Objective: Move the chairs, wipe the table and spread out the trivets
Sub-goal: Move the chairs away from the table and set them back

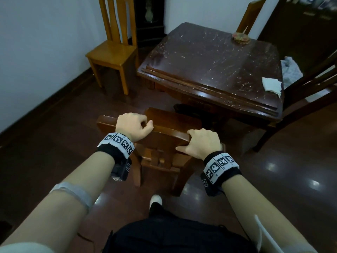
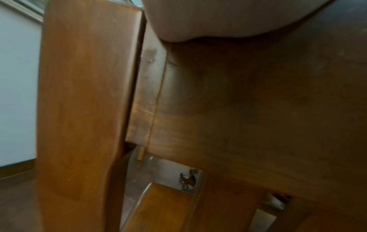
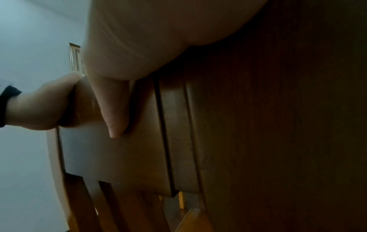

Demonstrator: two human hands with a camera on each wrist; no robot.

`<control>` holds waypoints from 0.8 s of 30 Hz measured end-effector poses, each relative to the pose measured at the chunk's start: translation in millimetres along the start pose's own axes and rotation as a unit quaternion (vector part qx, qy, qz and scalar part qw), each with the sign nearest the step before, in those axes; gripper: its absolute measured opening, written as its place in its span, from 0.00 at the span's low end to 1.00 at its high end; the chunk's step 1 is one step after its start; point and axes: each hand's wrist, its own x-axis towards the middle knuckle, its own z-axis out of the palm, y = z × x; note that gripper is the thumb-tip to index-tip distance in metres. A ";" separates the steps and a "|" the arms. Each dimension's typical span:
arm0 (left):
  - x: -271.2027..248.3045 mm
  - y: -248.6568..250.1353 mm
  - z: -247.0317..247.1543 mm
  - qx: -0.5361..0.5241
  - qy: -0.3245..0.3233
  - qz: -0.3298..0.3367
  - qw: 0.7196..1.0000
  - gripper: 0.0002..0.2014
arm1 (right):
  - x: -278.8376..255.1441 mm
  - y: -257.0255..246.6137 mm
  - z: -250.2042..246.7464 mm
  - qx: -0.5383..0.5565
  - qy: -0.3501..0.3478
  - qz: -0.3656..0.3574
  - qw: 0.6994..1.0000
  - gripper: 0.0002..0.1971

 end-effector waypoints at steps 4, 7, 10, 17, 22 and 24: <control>12.2 -6.4 7.5 -0.008 0.005 0.015 1.000 0.29 | 15.2 -0.4 -1.7 -0.007 -0.008 0.012 1.000 0.33; 15.3 -11.3 10.7 -0.015 0.012 0.028 0.999 0.27 | 22.6 -4.2 0.7 -0.008 -0.010 0.024 1.000 0.30; 17.3 -14.5 10.3 -0.030 0.013 0.042 0.999 0.25 | 25.9 -5.2 1.0 -0.008 -0.002 0.028 1.000 0.28; 12.5 -23.1 6.1 -0.016 -0.048 0.109 0.993 0.26 | 18.6 -9.0 2.5 0.001 0.010 0.060 0.998 0.30; 11.8 -27.2 -6.9 0.028 -0.132 0.129 0.982 0.30 | 16.8 -14.3 -2.6 0.029 -0.013 0.089 0.995 0.33; 11.0 -24.4 -10.7 0.033 -0.143 0.126 0.981 0.29 | 12.1 -19.6 -1.8 0.040 -0.010 0.109 0.993 0.32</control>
